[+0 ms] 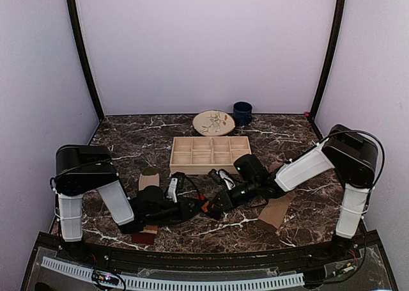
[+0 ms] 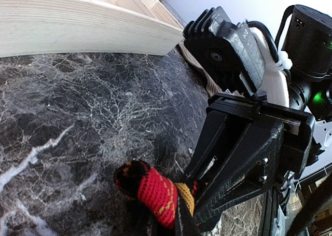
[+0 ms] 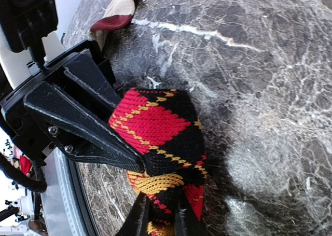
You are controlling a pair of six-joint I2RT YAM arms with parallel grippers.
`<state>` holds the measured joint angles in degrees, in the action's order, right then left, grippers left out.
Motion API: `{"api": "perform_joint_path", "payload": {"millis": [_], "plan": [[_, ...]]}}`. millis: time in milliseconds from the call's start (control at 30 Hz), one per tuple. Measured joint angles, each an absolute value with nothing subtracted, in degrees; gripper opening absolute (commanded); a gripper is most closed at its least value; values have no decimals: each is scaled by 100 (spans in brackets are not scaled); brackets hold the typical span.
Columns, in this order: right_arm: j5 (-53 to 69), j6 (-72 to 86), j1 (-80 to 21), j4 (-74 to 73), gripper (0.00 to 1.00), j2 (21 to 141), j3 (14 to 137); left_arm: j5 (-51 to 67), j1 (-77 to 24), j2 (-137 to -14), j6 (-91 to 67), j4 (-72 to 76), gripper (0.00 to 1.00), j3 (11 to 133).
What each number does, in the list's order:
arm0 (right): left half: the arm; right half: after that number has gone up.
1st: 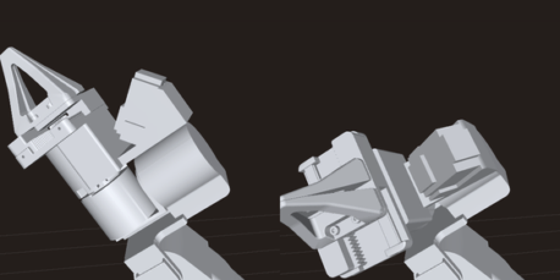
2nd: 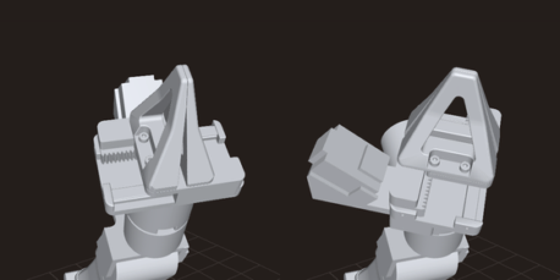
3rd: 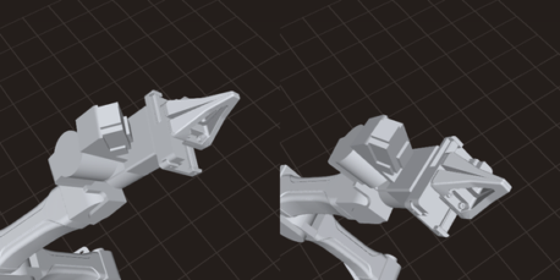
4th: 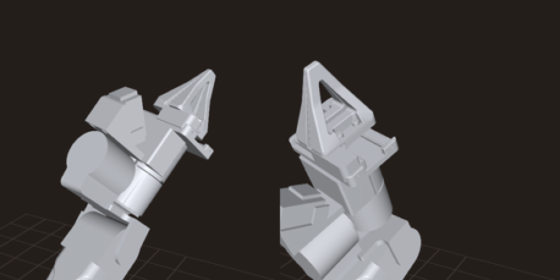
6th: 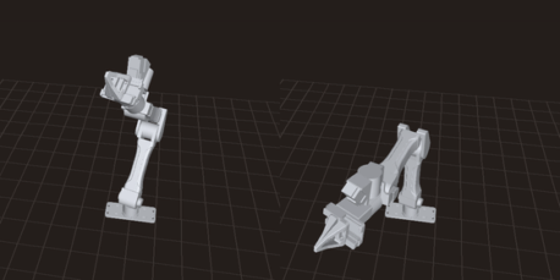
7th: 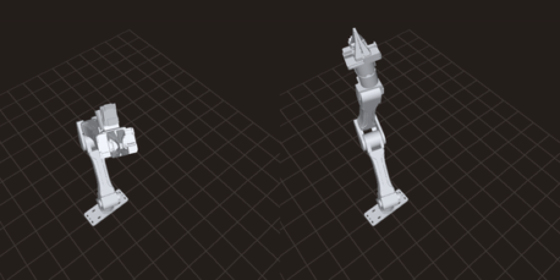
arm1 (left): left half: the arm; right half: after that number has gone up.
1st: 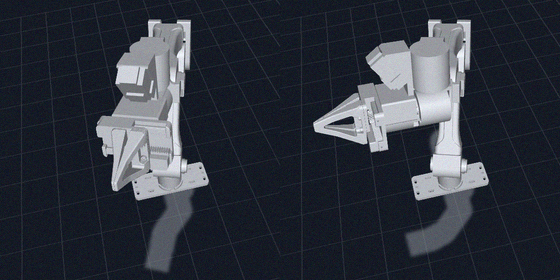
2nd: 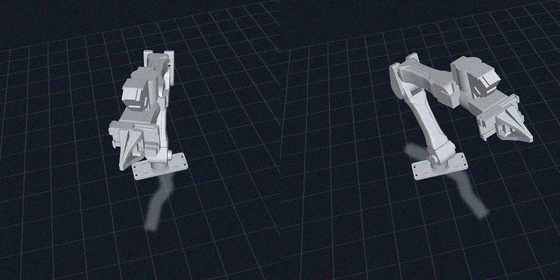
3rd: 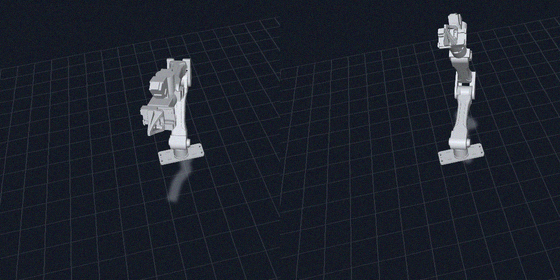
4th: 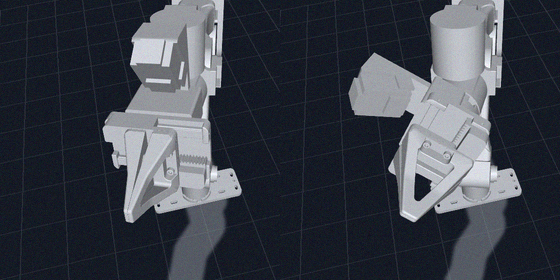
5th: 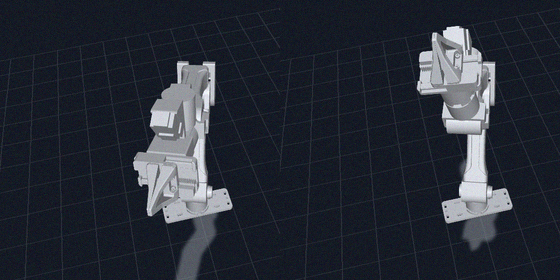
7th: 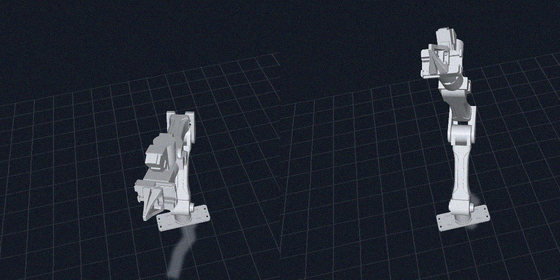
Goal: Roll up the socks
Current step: Pass from the right arm to the left
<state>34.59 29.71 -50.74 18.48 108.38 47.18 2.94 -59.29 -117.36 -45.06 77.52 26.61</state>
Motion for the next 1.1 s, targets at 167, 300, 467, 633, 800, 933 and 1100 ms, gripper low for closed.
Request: {"api": "perform_joint_path", "payload": {"millis": [167, 300, 467, 633, 800, 933, 1100], "plan": [[3214, 2827, -5100, 1621, 31, 10735, 4735, 252, -5951, -11710, -4351, 7570, 0, 2746], [2926, 2777, -5111, 1448, 36, 10597, 4729, 60, -6016, -11559, -4112, 7000, 0, 2912], [2515, 2749, -5129, 1238, 38, 10374, 4622, -121, -6031, -11434, -3870, 6425, 0, 3131], [2165, 2738, -5129, 1057, 39, 10130, 4550, -211, -6012, -11415, -3638, 6020, 0, 3358], [1767, 2696, -5129, 913, 41, 9817, 4449, -213, -5975, -11336, -3406, 5728, 0, 3444], [1466, 2648, -5133, 847, 41, 9598, 4388, -207, -5944, -11257, -3238, 5426, 0, 3542], [742, 2460, -5339, 572, 41, 9290, 4390, -217, -5909, -11222, -3059, 4980, 0, 3780]]}}
